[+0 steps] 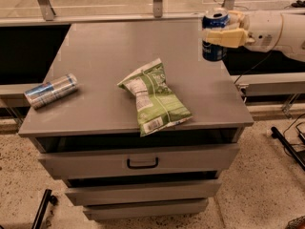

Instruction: Place pepsi can upright

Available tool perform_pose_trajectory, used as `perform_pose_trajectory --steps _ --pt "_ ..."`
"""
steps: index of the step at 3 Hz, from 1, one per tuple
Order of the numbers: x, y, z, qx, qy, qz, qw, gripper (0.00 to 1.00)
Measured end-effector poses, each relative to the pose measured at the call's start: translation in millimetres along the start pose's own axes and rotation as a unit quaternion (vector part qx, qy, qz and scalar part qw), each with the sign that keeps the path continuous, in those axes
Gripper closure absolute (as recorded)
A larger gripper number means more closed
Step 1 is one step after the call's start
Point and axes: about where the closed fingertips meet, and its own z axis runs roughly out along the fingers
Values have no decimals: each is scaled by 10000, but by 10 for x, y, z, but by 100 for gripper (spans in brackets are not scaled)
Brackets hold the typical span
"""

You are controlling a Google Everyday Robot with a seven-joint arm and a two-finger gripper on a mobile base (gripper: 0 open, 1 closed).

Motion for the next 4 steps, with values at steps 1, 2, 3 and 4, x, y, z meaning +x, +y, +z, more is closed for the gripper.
perform_pose_trajectory --steps 1,2,3,4 --pt "183 216 -162 78 -131 70 9999 100" --pt "382 373 -311 201 -303 171 9992 100" --pt "520 470 -378 211 -478 212 9984 100" --pt "626 549 -407 168 -675 266 9972 82"
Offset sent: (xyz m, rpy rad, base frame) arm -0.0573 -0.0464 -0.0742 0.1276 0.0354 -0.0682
